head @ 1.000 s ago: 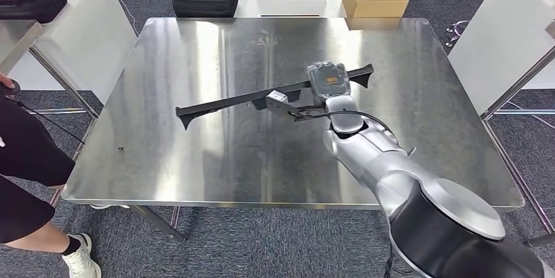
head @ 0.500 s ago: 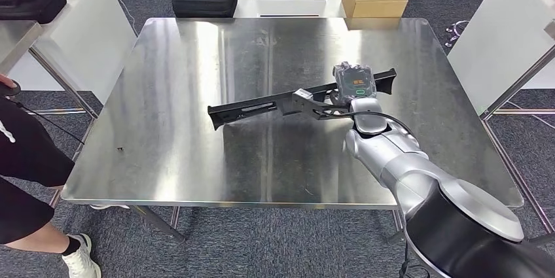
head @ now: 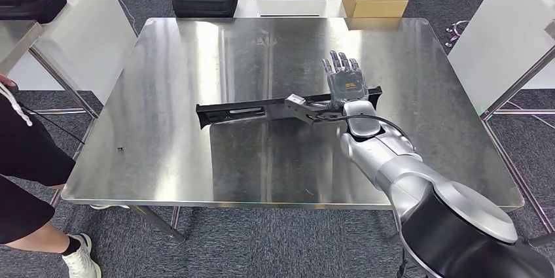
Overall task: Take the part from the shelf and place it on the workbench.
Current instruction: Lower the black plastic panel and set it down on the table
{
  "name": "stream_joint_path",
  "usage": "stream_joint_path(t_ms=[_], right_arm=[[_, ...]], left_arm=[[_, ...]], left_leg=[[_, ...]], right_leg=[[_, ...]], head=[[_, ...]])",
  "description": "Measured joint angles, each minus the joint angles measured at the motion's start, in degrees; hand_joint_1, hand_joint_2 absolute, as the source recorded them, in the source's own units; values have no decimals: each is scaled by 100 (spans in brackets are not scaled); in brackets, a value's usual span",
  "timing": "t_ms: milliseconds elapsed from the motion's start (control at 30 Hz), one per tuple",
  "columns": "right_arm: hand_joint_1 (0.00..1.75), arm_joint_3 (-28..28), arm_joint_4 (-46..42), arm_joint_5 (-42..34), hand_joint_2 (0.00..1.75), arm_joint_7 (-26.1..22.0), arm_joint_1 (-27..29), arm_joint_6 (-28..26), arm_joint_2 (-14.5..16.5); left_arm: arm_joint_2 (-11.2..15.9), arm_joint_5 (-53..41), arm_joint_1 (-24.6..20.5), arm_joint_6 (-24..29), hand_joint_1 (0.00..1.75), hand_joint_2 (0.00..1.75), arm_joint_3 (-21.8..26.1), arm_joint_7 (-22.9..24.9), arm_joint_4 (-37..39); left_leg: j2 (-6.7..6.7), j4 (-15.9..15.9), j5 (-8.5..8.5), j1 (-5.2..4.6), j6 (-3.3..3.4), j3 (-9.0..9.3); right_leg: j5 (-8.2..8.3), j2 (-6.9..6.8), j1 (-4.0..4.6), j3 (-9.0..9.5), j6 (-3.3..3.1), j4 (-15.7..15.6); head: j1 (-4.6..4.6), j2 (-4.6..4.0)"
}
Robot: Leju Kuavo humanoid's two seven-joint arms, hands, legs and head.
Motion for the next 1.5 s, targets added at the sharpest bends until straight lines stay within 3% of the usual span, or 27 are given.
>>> stream_joint_path(t_ms=[367, 600, 833, 1100, 1500], right_arm=[[0, -4, 0, 15, 0, -174, 8, -56, 156], [0, -195, -1, -62, 0, -544, 26, -508, 301], [0, -328, -2, -89, 0, -622, 31, -567, 370], [0, -555, -33, -66, 0, -1326, 35, -1177, 568], [0, -658, -66, 68, 0, -1418, 21, -1206, 763]], left_arm=[[5, 18, 0, 9, 0, 0, 10, -3, 0], [3, -8, 0, 7, 0, 0, 9, -22, 0], [1, -9, 0, 7, 0, 0, 10, -22, 0], [-1, -9, 0, 18, 0, 0, 13, -24, 1], [-2, -9, 0, 29, 0, 0, 19, -67, 2]], left_leg=[[0, 0, 0, 0, 0, 0], [0, 0, 0, 0, 0, 1], [0, 0, 0, 0, 0, 0], [1, 0, 0, 1, 0, 1], [1, -1, 1, -3, -1, 6]], right_leg=[[0, 1, 0, 0, 0, 0], [0, 0, 0, 0, 0, 0], [0, 0, 0, 1, 0, 0], [0, 3, 1, 0, 0, 0], [0, 1, -1, 5, 0, 0]], head=[[0, 0], [1, 0], [1, 0], [1, 0], [0, 0]])
